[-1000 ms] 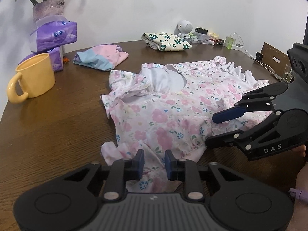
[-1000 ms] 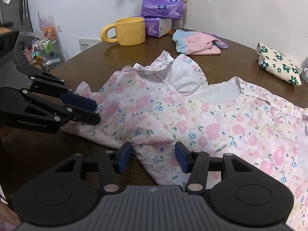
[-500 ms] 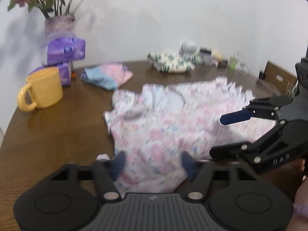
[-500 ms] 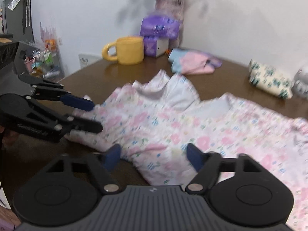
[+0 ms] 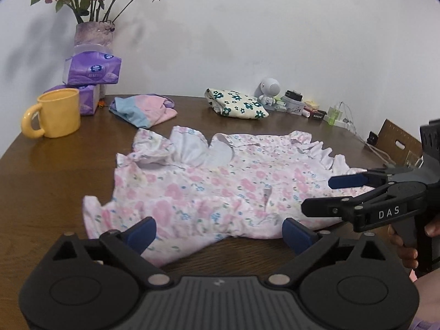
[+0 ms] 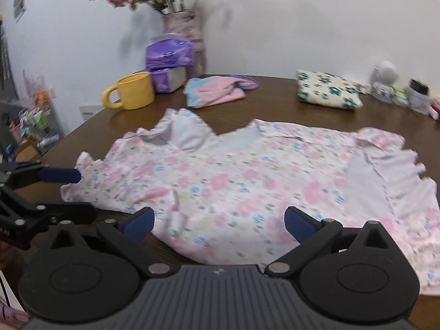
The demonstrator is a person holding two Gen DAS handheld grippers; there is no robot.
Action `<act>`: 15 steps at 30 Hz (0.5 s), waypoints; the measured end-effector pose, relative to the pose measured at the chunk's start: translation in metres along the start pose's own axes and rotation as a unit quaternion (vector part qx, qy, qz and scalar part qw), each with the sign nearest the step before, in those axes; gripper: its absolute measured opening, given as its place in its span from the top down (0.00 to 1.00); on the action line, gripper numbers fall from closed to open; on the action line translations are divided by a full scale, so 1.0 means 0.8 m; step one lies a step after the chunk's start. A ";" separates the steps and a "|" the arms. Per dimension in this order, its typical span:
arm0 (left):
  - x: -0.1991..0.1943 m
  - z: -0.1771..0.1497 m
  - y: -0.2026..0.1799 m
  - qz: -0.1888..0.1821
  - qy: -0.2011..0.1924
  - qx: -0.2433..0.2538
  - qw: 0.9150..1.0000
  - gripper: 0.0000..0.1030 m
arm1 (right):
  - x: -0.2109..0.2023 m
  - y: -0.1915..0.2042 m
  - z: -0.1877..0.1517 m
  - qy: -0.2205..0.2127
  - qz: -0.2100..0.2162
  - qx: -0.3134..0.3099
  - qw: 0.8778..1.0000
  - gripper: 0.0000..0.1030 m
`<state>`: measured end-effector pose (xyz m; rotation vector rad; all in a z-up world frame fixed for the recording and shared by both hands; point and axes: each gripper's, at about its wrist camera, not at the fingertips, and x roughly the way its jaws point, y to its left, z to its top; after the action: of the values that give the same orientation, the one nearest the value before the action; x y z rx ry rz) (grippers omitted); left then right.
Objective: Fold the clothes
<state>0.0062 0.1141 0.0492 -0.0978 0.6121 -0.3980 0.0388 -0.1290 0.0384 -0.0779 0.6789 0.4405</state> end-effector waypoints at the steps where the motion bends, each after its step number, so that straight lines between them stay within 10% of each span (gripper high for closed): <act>1: 0.001 -0.001 -0.002 0.000 0.000 -0.004 1.000 0.05 | -0.003 -0.007 -0.002 -0.001 -0.002 0.003 1.000 0.00; 15: 0.031 0.005 -0.072 -0.008 -0.006 -0.006 1.000 0.05 | -0.054 -0.101 -0.035 -0.019 -0.033 0.050 0.998 0.00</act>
<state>0.0078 0.0513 0.0507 -0.1161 0.6018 -0.4084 0.0262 -0.2238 0.0379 0.0033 0.6582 0.3423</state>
